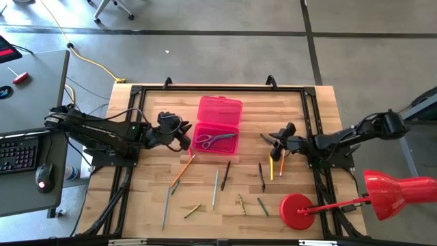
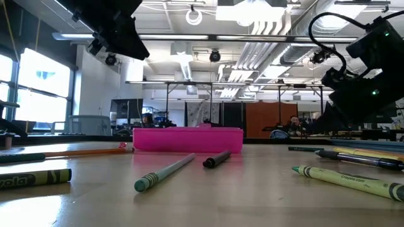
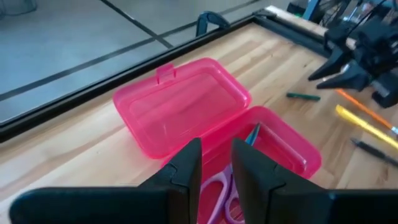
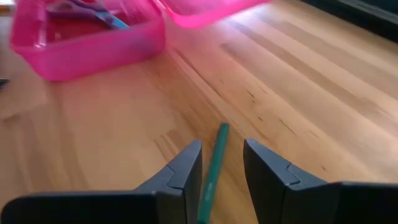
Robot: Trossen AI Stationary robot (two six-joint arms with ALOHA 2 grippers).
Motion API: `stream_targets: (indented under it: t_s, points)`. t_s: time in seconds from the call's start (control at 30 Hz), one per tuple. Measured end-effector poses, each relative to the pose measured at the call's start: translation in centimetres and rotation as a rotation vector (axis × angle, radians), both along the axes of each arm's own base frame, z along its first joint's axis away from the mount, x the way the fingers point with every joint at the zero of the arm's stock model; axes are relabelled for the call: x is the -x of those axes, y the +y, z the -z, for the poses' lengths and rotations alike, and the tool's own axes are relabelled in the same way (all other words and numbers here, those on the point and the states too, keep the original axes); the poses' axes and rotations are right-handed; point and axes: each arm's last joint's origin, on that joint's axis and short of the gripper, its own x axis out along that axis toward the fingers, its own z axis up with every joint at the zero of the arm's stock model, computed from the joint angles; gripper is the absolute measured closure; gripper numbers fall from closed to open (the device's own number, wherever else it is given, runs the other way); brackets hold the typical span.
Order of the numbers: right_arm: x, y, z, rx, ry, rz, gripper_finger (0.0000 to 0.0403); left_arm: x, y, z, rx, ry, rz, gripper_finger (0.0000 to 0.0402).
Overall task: Pick & place school supplies into a supply box
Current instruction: Put the top right dark green crayon into the pink supply box
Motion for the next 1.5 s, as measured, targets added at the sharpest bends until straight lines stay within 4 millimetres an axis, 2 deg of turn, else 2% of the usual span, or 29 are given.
stream_targets:
  t_s: [0.4,0.6,0.83,1.1,1.27,1.5]
  points:
    - [-0.9,-0.1,0.7,-0.035,-0.062,0.071,0.0307,-0.4,-0.1,-0.7,0.012,-0.095,-0.006,0.0285]
    - [-0.8,-0.1,1.9,-0.030,0.030,0.076,0.0310,-0.6,-0.1,-0.9,0.014,-0.124,-0.006,0.0285]
    - [-1.4,0.0,2.2,-0.038,0.002,0.041,0.0318,-0.8,-0.1,-0.8,0.008,-0.121,-0.022,0.0285]
    - [-1.3,-0.1,3.2,0.012,0.078,0.065,0.0320,-0.9,-0.1,-0.6,0.051,-0.154,-0.051,0.0285]
    - [-1.4,-0.1,3.4,0.024,0.086,0.052,0.0338,-0.9,-0.1,-0.7,0.054,-0.166,-0.062,0.0285]
    - [-1.6,0.1,3.7,-0.039,0.074,0.011,0.0395,-1.0,0.0,-1.0,0.063,-0.224,-0.099,0.0285]
